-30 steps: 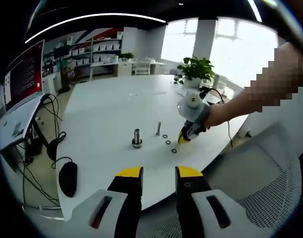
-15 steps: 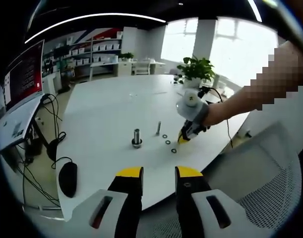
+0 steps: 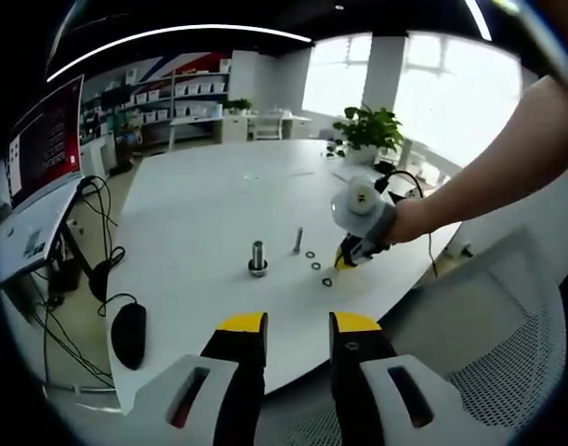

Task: Place the washer onto the threaded stud by aligning its center hole with the stud, sliding it down to the base, and recovering from edge contact or off-axis alignment until the washer reaches the visible bottom stop.

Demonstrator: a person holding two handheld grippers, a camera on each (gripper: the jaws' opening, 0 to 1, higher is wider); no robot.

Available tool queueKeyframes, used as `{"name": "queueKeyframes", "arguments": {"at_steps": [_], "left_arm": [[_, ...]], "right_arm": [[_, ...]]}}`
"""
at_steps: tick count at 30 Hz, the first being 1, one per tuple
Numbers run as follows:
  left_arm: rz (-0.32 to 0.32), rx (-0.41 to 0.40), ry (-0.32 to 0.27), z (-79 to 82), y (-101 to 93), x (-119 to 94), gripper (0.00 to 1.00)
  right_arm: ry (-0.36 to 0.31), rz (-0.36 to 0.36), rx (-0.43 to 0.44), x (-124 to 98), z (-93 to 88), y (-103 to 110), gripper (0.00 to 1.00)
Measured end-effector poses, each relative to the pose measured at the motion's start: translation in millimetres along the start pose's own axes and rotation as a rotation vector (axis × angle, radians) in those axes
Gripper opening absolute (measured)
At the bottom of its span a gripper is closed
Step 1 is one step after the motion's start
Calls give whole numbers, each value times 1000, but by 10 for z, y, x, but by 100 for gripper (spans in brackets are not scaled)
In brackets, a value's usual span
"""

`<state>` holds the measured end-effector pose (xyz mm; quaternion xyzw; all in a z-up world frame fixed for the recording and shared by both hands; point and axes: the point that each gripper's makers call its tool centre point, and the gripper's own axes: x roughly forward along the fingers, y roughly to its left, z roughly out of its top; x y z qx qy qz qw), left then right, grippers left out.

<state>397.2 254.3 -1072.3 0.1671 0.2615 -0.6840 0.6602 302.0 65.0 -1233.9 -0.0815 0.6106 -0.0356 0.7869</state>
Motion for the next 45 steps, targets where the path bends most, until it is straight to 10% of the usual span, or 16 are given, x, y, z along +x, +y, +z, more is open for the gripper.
{"name": "queueKeyframes", "arguments": {"at_steps": [11,16,25,45], "left_arm": [[-2,1,2,3,-18,1,25],[-5,0,0,3,-18,3,25],[-16,5,-13,26,-37,9,25],[-12,-7,-44,63,11,1,23]], "right_arm": [[11,66,122,34,-44,-11,10],[-43,65,49,-39,4,94,33],[17,143,45,-26,11,274,35],[-92,146,173,-141,453,397,33]]}}
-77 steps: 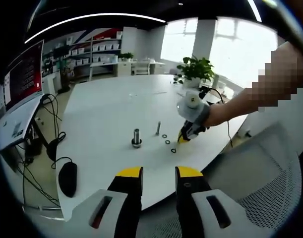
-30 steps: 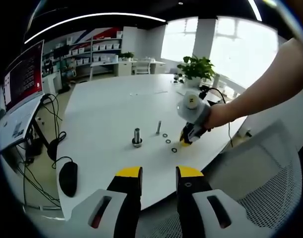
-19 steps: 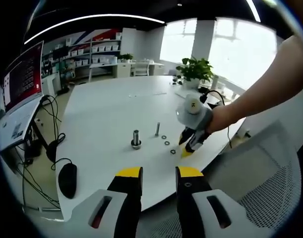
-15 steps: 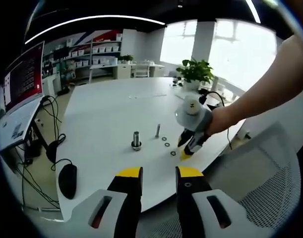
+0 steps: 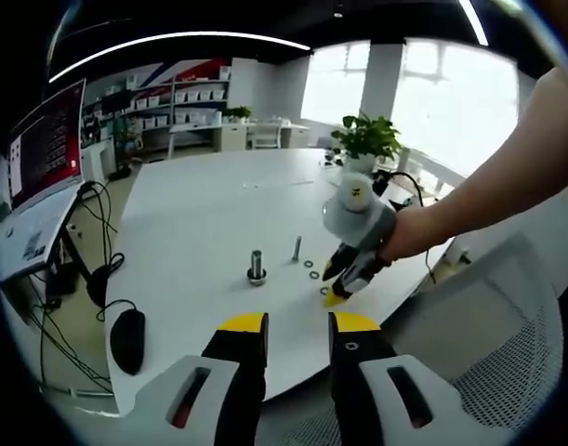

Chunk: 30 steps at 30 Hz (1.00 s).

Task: Place the washer onto the threaded stud by aligning its center hole with the stud, sliding it down to the base, and recovering from edge contact or off-axis alignment until the washer reaches the visible bottom stop.

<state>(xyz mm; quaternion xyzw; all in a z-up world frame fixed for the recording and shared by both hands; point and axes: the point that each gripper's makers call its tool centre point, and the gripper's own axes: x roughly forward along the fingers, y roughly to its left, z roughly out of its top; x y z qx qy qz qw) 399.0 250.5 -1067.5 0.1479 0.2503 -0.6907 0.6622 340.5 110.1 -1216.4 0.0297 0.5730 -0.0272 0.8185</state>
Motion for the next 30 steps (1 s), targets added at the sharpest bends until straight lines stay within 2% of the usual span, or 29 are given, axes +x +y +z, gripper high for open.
{"name": "queueKeyframes", "arguments": {"at_steps": [5,7,10,13,14,17,18,19,20,21,22,23,25,28,30], "left_arm": [[-5,11,11,-24,-1,13,23],[-2,7,6,-18,7,9,23],[2,4,6,-22,10,7,23],[3,4,9,-26,10,5,23],[3,4,10,-27,12,6,23],[4,4,11,-24,7,4,23],[5,4,10,-23,7,4,22],[6,3,10,-22,7,4,22],[7,2,11,-22,7,3,22],[8,1,10,-23,8,2,22],[9,1,11,-24,10,1,22],[10,1,12,-24,9,1,22],[10,0,16,-28,8,4,22],[9,1,19,-38,5,7,22],[12,0,18,-34,13,7,22]], "right_arm": [[15,-9,25,76,-151,-19,32],[16,-13,19,193,-147,-122,31],[29,-9,14,97,-192,15,29],[42,-18,-57,197,-209,-99,27],[46,-16,-63,55,-219,26,26],[38,-1,-89,31,-201,53,27],[70,14,-137,208,-208,-84,28],[87,16,-120,183,-237,-78,27],[60,15,-120,59,-202,9,27],[69,17,-136,34,-203,22,27],[71,22,-155,140,-194,-64,26],[73,40,-217,166,-182,-89,26],[98,63,-277,279,-256,-161,26],[105,74,-365,231,-234,-152,25],[107,61,-378,152,-193,-101,24]]}}
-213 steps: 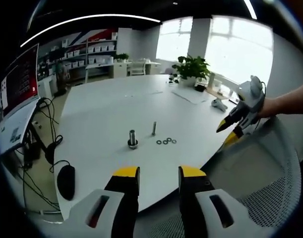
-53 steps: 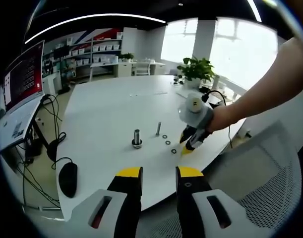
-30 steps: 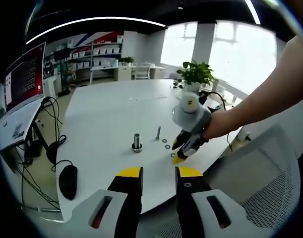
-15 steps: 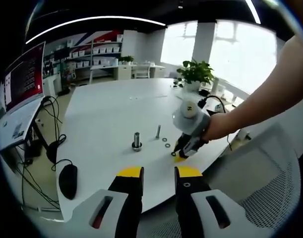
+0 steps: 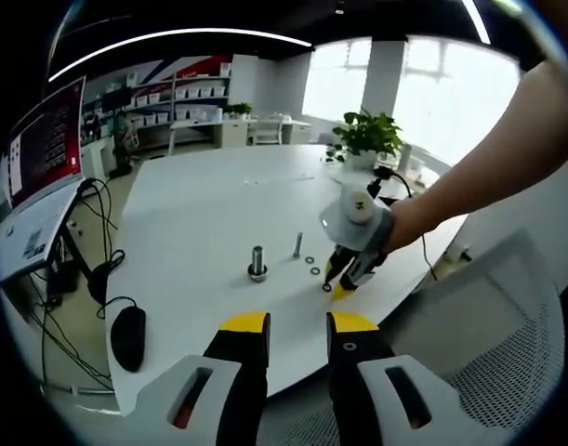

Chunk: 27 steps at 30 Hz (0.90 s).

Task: Place the washer onto the threaded stud by aligning its center hole with the stud, sliding it down to the base, and recovering from edge contact or off-axis alignment until the washer reaches the visible bottom stop.

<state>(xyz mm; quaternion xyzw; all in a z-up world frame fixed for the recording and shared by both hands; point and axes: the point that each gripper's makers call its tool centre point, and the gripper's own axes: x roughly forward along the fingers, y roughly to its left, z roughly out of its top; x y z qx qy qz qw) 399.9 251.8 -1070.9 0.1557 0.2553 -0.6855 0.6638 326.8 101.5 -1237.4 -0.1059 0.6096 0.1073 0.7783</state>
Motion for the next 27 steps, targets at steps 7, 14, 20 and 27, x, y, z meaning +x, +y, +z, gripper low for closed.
{"name": "queueKeyframes", "arguments": {"at_steps": [7,14,20,27], "left_arm": [[4,-3,3,-10,9,0,22],[7,-4,2,-11,20,1,21],[15,-9,2,-12,26,-7,21],[18,-10,2,-7,24,-18,21]], "right_arm": [[35,22,-24,40,1,-12,22],[83,18,-23,29,11,-21,18],[112,4,-4,-16,10,35,16],[156,-9,23,16,3,10,15]]}}
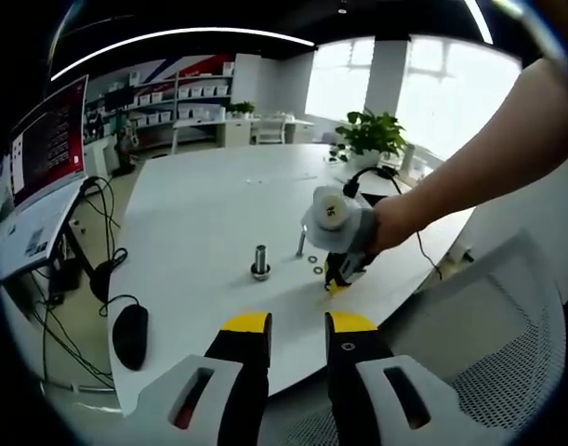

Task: Place the washer onto the threaded stud by aligning its center hole with the stud, sliding it down to the base, and recovering from edge contact or off-axis alignment until the washer reaches the visible bottom stop.

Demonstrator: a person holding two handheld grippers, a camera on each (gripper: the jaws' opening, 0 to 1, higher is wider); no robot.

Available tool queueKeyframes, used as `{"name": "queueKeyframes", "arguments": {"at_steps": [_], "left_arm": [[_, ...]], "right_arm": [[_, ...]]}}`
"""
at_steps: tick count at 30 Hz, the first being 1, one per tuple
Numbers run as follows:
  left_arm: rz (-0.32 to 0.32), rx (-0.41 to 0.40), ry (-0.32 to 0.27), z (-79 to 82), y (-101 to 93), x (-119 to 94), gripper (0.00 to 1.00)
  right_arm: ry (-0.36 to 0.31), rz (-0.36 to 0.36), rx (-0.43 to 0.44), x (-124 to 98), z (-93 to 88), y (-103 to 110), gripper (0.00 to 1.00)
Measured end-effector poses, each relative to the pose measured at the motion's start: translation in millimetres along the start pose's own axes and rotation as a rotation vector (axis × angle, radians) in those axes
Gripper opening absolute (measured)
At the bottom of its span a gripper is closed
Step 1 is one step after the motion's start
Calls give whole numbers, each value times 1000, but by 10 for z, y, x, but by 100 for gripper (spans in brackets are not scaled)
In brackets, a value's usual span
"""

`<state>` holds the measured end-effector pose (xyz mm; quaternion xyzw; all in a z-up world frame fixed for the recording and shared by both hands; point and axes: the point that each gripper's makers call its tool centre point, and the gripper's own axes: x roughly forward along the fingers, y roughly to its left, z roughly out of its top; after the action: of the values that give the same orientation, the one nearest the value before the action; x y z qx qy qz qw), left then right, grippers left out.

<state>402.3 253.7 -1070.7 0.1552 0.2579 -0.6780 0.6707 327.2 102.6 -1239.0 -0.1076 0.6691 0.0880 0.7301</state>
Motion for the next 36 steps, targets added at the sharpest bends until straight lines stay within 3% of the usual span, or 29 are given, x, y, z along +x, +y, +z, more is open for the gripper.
{"name": "queueKeyframes", "arguments": {"at_steps": [7,12,13,20,25,28,29,30,36], "left_arm": [[6,0,1,-4,4,-5,21],[11,-5,-1,-6,17,-13,21],[11,-5,-1,-5,16,-12,21],[7,-2,3,-10,16,-7,21],[7,-3,2,-6,20,-1,21],[8,-3,1,-1,22,0,21],[8,-4,0,0,25,1,21],[8,-5,-1,3,27,2,21],[11,-9,-8,17,37,3,21]], "right_arm": [[-91,-44,157,-31,-23,-1,15],[-161,-43,198,-20,-31,-10,14],[-167,-40,204,48,-20,-70,14],[-165,-41,193,-42,1,23,14],[-191,-43,199,-120,49,-77,14],[-214,-63,192,-150,72,-248,14],[-225,-68,190,-325,123,-216,14],[-231,-73,192,-363,138,-253,14],[-278,-120,196,-478,192,-657,14]]}}
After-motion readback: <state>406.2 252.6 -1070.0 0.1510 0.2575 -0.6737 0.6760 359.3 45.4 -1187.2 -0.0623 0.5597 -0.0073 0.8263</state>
